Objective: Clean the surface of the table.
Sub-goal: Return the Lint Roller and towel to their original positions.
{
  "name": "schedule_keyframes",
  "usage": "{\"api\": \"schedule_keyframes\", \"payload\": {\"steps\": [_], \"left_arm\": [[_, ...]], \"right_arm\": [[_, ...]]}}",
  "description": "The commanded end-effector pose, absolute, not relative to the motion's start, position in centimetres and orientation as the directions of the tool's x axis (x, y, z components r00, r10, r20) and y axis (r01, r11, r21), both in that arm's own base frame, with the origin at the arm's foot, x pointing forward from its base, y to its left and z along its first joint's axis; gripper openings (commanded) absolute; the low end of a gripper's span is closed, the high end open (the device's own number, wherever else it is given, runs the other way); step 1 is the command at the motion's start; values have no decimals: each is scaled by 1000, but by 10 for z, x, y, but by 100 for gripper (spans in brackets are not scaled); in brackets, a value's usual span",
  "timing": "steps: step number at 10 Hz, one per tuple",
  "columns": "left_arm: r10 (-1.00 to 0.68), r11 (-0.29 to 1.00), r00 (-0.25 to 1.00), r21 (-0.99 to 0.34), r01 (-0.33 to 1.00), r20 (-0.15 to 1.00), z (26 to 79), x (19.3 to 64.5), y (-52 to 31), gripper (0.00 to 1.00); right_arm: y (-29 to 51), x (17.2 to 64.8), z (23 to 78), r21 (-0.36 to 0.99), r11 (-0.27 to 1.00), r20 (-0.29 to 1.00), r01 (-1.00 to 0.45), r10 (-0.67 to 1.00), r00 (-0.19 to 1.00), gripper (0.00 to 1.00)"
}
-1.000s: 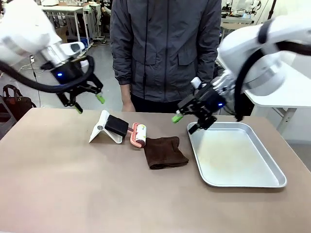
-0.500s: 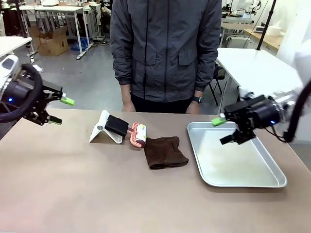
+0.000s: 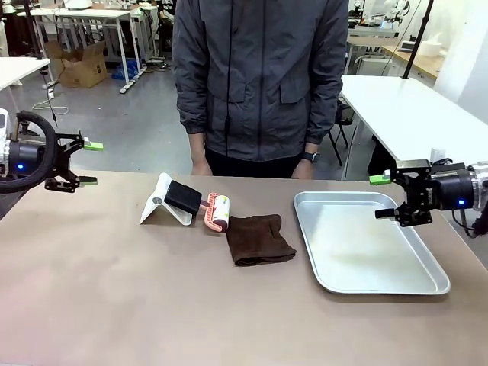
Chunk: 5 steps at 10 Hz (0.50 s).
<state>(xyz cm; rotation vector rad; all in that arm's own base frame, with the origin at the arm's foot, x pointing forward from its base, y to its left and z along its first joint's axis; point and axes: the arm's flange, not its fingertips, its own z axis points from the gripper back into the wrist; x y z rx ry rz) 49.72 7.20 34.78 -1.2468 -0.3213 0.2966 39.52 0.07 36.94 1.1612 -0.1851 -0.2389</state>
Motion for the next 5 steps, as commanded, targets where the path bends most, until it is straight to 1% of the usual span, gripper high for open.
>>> {"api": "schedule_keyframes", "payload": {"steps": [1, 5], "left_arm": [[387, 342, 916, -939, -35, 107, 359, 485, 69, 100], [387, 342, 916, -939, -35, 107, 359, 485, 69, 100]], "right_arm": [[15, 389, 378, 914, 401, 19, 62, -194, 981, 100], [15, 389, 378, 914, 401, 19, 62, -194, 981, 100]]}}
